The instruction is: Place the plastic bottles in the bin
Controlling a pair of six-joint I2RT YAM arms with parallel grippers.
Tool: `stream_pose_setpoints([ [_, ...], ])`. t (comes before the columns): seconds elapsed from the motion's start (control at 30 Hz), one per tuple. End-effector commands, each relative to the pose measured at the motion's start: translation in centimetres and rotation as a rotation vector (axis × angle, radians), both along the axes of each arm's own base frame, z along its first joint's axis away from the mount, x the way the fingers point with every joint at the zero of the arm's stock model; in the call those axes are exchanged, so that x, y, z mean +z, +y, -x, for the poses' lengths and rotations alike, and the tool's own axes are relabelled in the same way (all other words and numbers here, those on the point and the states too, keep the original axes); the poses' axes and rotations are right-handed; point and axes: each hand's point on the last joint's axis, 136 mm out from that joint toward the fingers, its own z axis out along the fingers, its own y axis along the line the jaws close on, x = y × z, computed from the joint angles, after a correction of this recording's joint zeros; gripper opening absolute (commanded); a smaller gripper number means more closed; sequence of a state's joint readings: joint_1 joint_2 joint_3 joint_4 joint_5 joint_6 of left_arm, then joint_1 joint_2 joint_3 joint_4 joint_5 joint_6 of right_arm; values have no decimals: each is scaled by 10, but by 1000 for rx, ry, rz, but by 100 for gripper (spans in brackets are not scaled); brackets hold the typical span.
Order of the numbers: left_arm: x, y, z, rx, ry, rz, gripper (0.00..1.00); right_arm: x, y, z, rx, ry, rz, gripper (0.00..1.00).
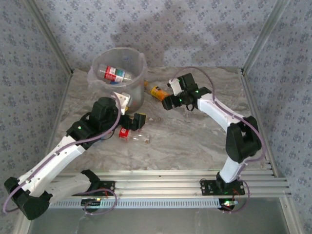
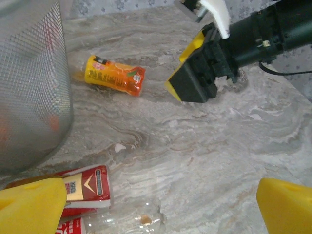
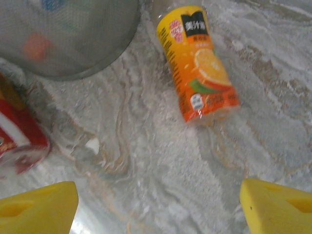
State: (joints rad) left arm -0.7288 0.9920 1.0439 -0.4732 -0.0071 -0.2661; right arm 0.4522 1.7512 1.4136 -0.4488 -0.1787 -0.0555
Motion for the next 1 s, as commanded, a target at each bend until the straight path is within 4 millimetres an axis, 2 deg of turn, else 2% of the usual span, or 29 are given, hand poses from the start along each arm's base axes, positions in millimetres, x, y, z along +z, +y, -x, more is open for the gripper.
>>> stream_pose_setpoints([
  [0.0, 1, -2, -11, 88, -63, -31, 100, -15, 1, -15, 41, 26, 55, 88],
  [0.33, -21, -19, -13, 192, -101, -99, 100, -63, 7, -56, 45, 88, 129, 90],
  [0.6, -36, -32, -10, 190, -87, -83, 99, -84, 10, -74, 45, 117, 150, 90],
  [0.97, -43, -40, -9, 165, -60, -99, 100, -111, 9, -91, 50, 139, 219, 88],
])
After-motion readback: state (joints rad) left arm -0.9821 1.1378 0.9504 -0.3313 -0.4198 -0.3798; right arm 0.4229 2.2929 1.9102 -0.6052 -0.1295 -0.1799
